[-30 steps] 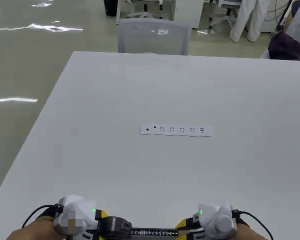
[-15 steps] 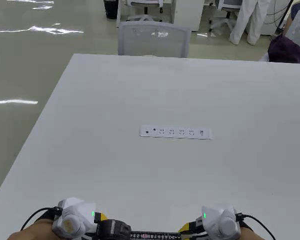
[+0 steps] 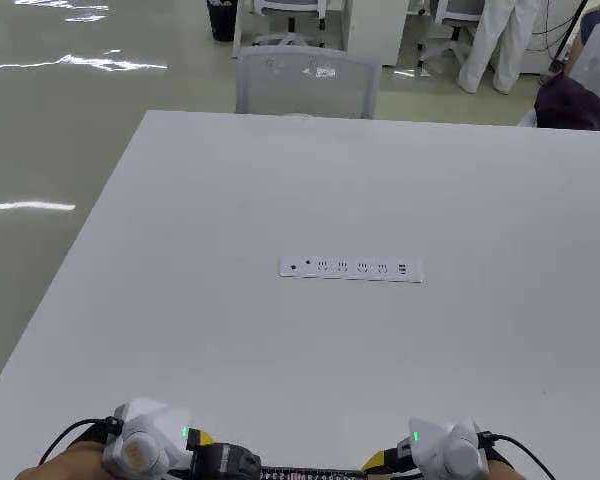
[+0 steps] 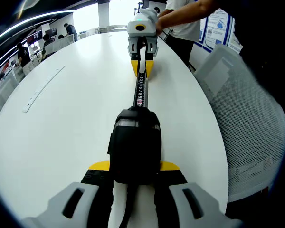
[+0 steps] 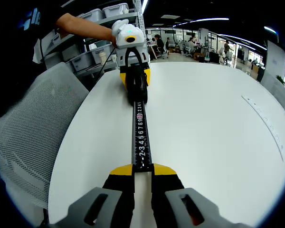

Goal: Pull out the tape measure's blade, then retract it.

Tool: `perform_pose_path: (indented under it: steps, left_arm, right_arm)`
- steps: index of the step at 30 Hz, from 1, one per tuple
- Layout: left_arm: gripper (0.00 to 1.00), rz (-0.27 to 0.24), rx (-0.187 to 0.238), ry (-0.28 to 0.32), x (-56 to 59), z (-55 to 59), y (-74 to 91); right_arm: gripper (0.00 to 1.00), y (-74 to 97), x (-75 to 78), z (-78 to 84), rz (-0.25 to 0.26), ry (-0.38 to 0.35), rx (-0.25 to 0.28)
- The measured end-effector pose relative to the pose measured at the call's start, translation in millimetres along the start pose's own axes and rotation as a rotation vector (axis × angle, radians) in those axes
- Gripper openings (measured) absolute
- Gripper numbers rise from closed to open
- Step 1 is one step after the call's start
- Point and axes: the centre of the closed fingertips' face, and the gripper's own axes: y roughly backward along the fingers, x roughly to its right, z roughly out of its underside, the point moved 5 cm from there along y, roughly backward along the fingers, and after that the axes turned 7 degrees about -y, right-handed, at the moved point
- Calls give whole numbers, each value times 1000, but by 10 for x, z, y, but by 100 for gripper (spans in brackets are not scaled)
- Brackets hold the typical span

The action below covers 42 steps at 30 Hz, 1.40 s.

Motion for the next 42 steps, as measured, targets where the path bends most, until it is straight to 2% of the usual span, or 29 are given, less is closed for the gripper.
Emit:
perform_pose_path:
  steps: [42]
  left_arm:
    - [29,5,-8,-1,1,-7,-6]
  right_arm:
    - [10,203,32,183,12,-18,-17]
